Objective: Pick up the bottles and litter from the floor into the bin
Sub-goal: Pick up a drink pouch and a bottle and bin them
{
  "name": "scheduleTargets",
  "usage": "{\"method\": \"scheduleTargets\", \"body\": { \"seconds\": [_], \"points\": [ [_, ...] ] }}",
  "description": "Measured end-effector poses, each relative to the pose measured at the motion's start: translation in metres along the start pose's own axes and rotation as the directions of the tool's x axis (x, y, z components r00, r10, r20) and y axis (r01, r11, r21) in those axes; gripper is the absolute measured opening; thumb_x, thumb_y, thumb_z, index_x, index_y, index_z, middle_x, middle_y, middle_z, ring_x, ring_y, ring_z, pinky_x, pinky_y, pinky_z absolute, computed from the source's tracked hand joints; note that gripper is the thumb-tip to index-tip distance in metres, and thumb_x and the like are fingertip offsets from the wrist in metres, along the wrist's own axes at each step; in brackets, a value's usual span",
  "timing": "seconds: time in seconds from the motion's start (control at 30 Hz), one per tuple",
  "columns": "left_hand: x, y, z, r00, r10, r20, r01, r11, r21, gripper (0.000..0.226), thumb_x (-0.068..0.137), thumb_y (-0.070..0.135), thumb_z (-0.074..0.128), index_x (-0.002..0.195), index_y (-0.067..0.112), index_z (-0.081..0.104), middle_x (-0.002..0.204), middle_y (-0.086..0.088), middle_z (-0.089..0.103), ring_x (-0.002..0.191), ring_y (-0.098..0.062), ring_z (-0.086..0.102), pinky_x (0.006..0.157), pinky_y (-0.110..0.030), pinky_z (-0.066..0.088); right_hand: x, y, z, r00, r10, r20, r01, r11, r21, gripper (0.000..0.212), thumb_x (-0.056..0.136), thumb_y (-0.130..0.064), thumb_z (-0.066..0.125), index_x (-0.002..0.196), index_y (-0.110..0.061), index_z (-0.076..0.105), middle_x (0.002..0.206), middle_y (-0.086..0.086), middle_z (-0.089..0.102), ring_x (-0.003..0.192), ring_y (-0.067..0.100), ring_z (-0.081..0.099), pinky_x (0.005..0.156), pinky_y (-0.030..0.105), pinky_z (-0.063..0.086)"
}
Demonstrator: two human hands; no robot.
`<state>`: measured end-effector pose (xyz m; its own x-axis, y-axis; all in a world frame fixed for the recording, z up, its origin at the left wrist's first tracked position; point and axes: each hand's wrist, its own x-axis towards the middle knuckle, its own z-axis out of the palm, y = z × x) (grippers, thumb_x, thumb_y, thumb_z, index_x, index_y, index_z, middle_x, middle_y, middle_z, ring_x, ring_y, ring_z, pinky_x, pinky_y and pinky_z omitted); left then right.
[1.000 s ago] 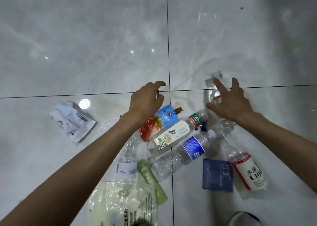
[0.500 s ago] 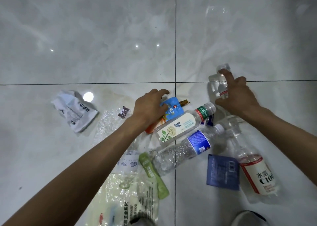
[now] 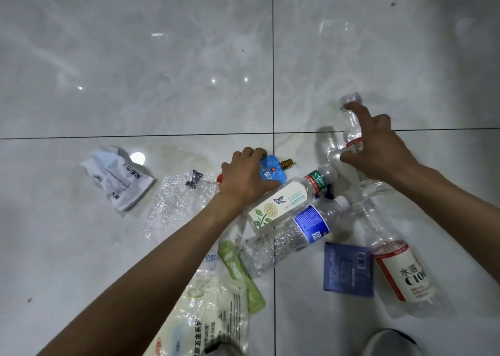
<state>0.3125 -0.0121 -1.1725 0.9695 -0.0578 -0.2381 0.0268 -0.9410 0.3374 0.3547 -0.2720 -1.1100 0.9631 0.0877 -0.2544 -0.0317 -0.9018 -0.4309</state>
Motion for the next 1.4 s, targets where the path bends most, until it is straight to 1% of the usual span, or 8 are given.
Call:
{"method": "scheduleTargets", "body": {
  "seconds": [0.2, 0.37, 0.5, 0.63, 0.83, 1.03, 1.13, 1.4],
  "points": [
    [-0.003, -0.002, 0.013, 0.999, 0.001, -0.032, 0.003, 0.991, 0.133, 0.081, 0.063, 0.067, 0.075, 0.126, 0.022, 0.051, 0.119, 0.002, 0.052, 0.110, -0.023, 0.049, 0.083, -0.039, 0.033, -0.003, 0.001, -0.002, 1.000, -0.017, 0.000, 0.017, 1.000, 0.000, 0.093, 0.074, -0.022, 0.078, 0.145, -0.039, 0.020, 0.124, 0.021, 0.039, 0.079, 0.030, 0.048, 0.071, 0.034, 0.043],
    [0.005, -0.001, 0.010, 0.988, -0.149, 0.040, 0.147, 0.988, 0.052, 0.083, 0.062, 0.069, 0.076, 0.120, 0.015, 0.050, 0.115, -0.002, 0.054, 0.110, -0.026, 0.051, 0.093, -0.041, 0.029, -0.003, 0.003, -0.003, 1.000, -0.005, 0.003, 0.005, 1.000, 0.008, 0.093, 0.074, -0.022, 0.078, 0.145, -0.038, 0.019, 0.123, 0.020, 0.039, 0.080, 0.032, 0.050, 0.072, 0.034, 0.044],
    [0.005, 0.001, 0.009, 0.992, -0.121, -0.019, 0.121, 0.993, -0.017, 0.062, 0.073, 0.060, 0.070, 0.110, 0.014, 0.053, 0.103, -0.003, 0.062, 0.094, -0.027, 0.060, 0.076, -0.034, 0.034, -0.002, 0.002, -0.002, 1.000, -0.007, 0.021, 0.007, 1.000, 0.001, 0.094, 0.075, -0.023, 0.077, 0.146, -0.038, 0.018, 0.124, 0.021, 0.038, 0.080, 0.033, 0.051, 0.072, 0.033, 0.042],
    [0.009, -0.001, 0.003, 0.987, -0.159, -0.035, 0.157, 0.986, -0.052, 0.041, 0.095, 0.046, 0.050, 0.110, 0.008, 0.054, 0.095, -0.011, 0.068, 0.088, -0.034, 0.064, 0.071, -0.036, 0.041, -0.001, -0.003, -0.003, 0.999, -0.025, 0.039, 0.024, 1.000, 0.009, 0.094, 0.075, -0.024, 0.076, 0.147, -0.038, 0.018, 0.123, 0.021, 0.039, 0.078, 0.033, 0.052, 0.071, 0.034, 0.043],
    [0.008, -0.011, 0.010, 0.988, -0.141, -0.066, 0.143, 0.989, 0.030, 0.045, 0.105, 0.046, 0.032, 0.114, 0.013, 0.062, 0.098, -0.010, 0.071, 0.096, -0.032, 0.065, 0.071, -0.035, 0.041, 0.006, -0.019, -0.001, 0.996, -0.079, 0.042, 0.078, 0.997, 0.028, 0.095, 0.074, -0.022, 0.076, 0.146, -0.042, 0.017, 0.123, 0.018, 0.039, 0.076, 0.031, 0.051, 0.073, 0.034, 0.045],
    [0.010, -0.012, 0.006, 0.972, -0.198, -0.127, 0.180, 0.974, -0.141, 0.042, 0.106, 0.045, 0.031, 0.102, 0.012, 0.056, 0.085, -0.010, 0.066, 0.083, -0.034, 0.062, 0.063, -0.032, 0.030, 0.014, -0.022, 0.008, 0.996, -0.067, 0.055, 0.065, 0.997, 0.027, 0.096, 0.074, -0.023, 0.076, 0.147, -0.043, 0.016, 0.124, 0.017, 0.039, 0.082, 0.033, 0.054, 0.073, 0.033, 0.042],
    [0.014, -0.014, 0.004, 0.961, -0.236, -0.142, 0.192, 0.944, -0.268, 0.036, 0.106, 0.044, 0.033, 0.093, 0.015, 0.050, 0.081, -0.011, 0.063, 0.081, -0.037, 0.061, 0.063, -0.034, 0.032, 0.015, -0.023, 0.011, 0.996, -0.059, 0.061, 0.059, 0.998, 0.010, 0.096, 0.075, -0.024, 0.076, 0.147, -0.041, 0.016, 0.126, 0.018, 0.039, 0.081, 0.033, 0.053, 0.073, 0.033, 0.041],
    [0.020, -0.021, 0.005, 0.938, -0.314, -0.150, 0.238, 0.893, -0.381, 0.041, 0.104, 0.046, 0.038, 0.083, 0.013, 0.048, 0.075, -0.007, 0.058, 0.079, -0.037, 0.058, 0.063, -0.034, 0.031, 0.019, -0.040, 0.010, 0.991, -0.107, 0.080, 0.105, 0.994, 0.019, 0.097, 0.074, -0.023, 0.076, 0.148, -0.041, 0.016, 0.122, 0.016, 0.039, 0.075, 0.029, 0.050, 0.070, 0.032, 0.044]
  ]
}}
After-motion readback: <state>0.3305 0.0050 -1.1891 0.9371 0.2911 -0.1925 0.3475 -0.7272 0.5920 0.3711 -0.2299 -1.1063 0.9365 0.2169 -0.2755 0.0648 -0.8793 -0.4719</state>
